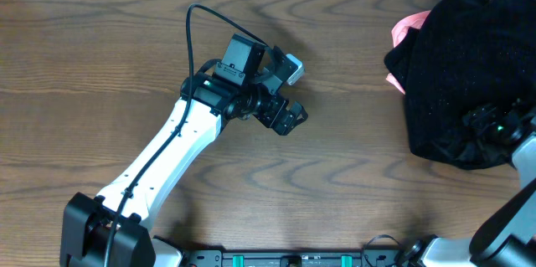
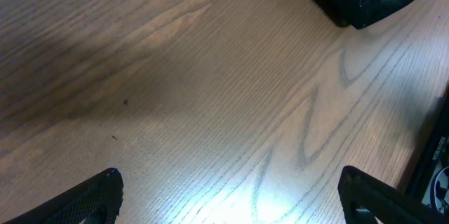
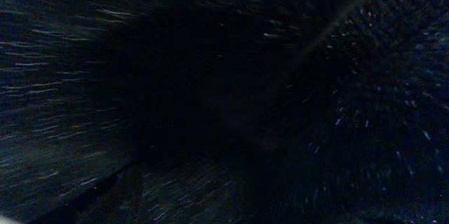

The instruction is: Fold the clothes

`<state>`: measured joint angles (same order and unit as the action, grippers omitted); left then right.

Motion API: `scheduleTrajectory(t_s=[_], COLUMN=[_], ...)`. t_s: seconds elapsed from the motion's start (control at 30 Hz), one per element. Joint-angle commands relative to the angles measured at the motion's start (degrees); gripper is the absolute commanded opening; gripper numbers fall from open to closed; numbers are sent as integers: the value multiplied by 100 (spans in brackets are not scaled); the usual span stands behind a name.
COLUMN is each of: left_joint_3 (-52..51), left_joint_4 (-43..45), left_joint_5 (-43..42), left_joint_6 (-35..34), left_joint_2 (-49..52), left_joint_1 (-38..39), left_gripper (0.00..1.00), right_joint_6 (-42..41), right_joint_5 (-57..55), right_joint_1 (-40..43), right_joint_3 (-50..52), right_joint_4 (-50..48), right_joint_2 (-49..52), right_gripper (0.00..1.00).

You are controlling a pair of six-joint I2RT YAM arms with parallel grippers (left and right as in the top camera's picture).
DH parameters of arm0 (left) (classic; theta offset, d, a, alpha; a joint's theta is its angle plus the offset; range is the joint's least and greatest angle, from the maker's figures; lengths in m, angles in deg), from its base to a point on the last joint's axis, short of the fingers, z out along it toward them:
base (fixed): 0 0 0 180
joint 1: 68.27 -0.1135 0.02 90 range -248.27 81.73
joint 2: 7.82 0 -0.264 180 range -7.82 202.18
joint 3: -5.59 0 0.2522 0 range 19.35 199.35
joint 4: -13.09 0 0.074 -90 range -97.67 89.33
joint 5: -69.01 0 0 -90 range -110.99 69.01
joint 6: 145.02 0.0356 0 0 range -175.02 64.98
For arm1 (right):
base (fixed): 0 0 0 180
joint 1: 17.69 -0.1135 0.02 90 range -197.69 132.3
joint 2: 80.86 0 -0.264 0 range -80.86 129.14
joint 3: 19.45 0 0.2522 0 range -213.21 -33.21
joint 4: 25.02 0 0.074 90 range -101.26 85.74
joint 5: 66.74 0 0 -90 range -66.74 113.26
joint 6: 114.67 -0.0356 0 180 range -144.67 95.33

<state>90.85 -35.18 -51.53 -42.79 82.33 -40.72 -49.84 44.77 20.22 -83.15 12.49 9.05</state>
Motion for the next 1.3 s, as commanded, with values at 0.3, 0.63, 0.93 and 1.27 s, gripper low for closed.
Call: scheduleTrajectory(t_s=[0.3,0.63,0.93,1.27], left_joint_3=[70,57,28,20], left_joint_4=[-15,-22,-101,-101], left_joint_5=[63,63,63,66], left_joint_6=[-7,-7,-4,-4], left_joint_2=[11,11,11,11], left_joint_1=[20,20,20,20], left_gripper=[98,98,98,98], right_joint_6=[369,509,507,507], right_joint_5=[280,76,-210,-527], right_joint_1=[15,-15,-11,-9], right_joint_3=[-326,-92,348,673], right_joint_4=[813,1161,769,337], right_joint_2=[-1060,-1040,-1040,-1038], right_gripper=[76,76,77,76])
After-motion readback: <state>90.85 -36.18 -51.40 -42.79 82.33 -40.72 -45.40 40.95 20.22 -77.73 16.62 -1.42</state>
